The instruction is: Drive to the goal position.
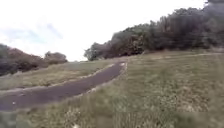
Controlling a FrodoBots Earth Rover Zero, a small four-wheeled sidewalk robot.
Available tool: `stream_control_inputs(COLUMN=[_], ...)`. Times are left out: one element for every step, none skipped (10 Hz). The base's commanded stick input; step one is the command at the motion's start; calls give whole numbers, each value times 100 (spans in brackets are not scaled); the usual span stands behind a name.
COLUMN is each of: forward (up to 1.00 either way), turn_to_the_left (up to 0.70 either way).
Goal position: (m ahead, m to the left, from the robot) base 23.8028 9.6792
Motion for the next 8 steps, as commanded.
stream_control_inputs(forward=[100, 100, 100, 100, 100, 100, 100, 100], turn_to_the_left=[0, 0, 0, 0, 0, 0, 0, 0])
